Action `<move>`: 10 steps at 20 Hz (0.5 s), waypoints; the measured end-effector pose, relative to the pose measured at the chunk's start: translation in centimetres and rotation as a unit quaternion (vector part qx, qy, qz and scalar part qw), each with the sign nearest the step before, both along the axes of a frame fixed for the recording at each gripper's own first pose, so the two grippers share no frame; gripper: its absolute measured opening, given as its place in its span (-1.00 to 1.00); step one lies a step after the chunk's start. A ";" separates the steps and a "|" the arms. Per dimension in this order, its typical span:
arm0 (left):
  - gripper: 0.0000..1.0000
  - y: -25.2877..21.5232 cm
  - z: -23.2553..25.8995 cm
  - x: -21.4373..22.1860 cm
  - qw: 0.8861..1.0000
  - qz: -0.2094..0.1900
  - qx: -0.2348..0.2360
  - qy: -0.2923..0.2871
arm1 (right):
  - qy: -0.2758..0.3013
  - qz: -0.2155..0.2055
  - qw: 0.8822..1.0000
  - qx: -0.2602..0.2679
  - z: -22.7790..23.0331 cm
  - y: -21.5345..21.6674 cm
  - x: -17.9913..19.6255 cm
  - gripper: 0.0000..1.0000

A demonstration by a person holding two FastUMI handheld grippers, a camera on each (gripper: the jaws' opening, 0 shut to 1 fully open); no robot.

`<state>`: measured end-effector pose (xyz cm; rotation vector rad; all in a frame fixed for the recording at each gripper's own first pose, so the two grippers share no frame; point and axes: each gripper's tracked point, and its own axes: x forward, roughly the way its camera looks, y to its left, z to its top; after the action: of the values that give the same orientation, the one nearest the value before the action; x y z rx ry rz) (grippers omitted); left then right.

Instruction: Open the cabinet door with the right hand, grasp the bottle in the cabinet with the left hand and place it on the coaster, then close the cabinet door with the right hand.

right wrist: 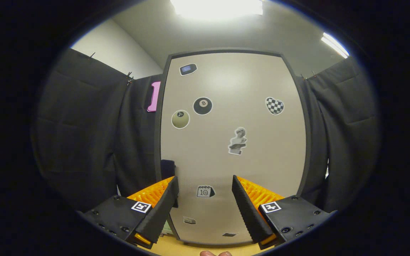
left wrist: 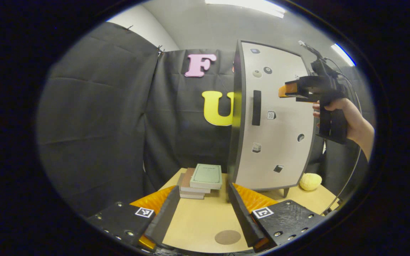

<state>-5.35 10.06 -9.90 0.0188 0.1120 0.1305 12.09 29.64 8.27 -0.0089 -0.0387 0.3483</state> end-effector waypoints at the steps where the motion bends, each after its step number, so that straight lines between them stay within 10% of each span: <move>1: 0.63 0.6 -0.2 -0.1 1.000 0.007 0.000 0.001 | 0.012 0.005 1.000 0.003 -0.3 1.1 0.5 0.92; 10: 0.63 5.0 -1.9 -1.1 0.997 0.060 -0.034 0.017 | 0.070 -0.024 0.997 0.000 -4.0 6.6 4.7 0.92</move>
<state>-6.41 15.10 -11.77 -0.0540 0.1517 0.2456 16.78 36.24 4.24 0.0140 0.0998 0.3001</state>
